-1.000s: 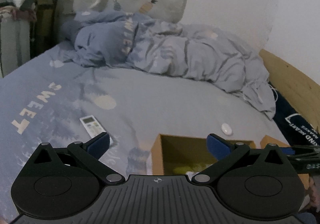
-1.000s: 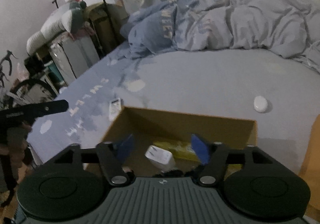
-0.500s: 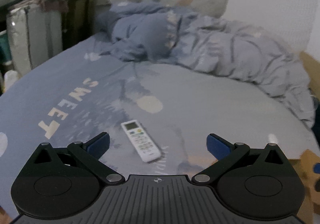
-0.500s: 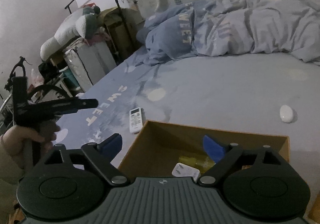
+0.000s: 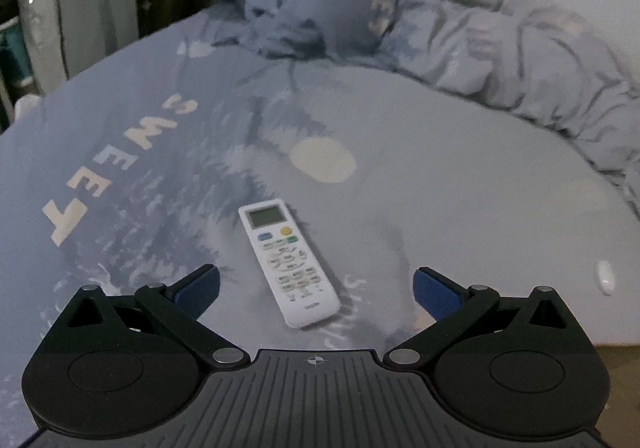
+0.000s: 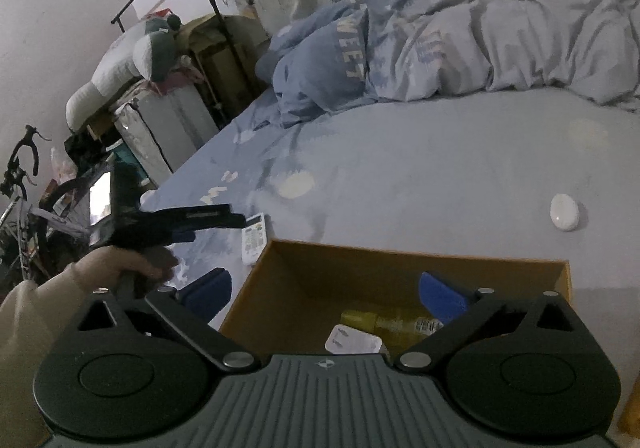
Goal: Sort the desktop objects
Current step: 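Move the left tool to the white remote and close on it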
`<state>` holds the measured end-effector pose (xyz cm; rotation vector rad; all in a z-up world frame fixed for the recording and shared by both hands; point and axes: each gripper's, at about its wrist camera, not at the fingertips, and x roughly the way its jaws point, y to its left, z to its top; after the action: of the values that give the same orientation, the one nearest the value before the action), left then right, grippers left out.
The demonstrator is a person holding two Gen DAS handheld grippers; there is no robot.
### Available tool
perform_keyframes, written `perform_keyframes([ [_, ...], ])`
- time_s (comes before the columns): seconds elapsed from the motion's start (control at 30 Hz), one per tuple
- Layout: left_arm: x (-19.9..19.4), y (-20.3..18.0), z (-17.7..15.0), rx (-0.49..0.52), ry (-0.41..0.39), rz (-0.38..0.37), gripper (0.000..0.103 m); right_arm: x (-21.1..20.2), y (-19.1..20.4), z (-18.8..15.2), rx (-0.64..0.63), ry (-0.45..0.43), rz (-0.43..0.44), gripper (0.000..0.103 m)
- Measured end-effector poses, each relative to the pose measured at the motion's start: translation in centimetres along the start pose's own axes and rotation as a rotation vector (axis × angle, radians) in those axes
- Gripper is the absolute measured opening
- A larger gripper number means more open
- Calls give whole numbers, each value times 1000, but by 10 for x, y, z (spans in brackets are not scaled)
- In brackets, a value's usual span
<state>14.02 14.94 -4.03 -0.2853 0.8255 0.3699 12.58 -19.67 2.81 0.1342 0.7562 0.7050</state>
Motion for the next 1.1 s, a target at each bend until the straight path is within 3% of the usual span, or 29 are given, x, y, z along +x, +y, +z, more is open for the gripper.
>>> perform_keyframes([
  [0.47,90,4,1,-45,116,97,97,22,-18,2,21,50,-9,103],
  [0.67,110,2,2,-40,136,134,96,22,-25,1,23,57,-8,103],
  [1.1,116,-5,8,28,145,149,61,10,-29,-7,43,47,4,103],
])
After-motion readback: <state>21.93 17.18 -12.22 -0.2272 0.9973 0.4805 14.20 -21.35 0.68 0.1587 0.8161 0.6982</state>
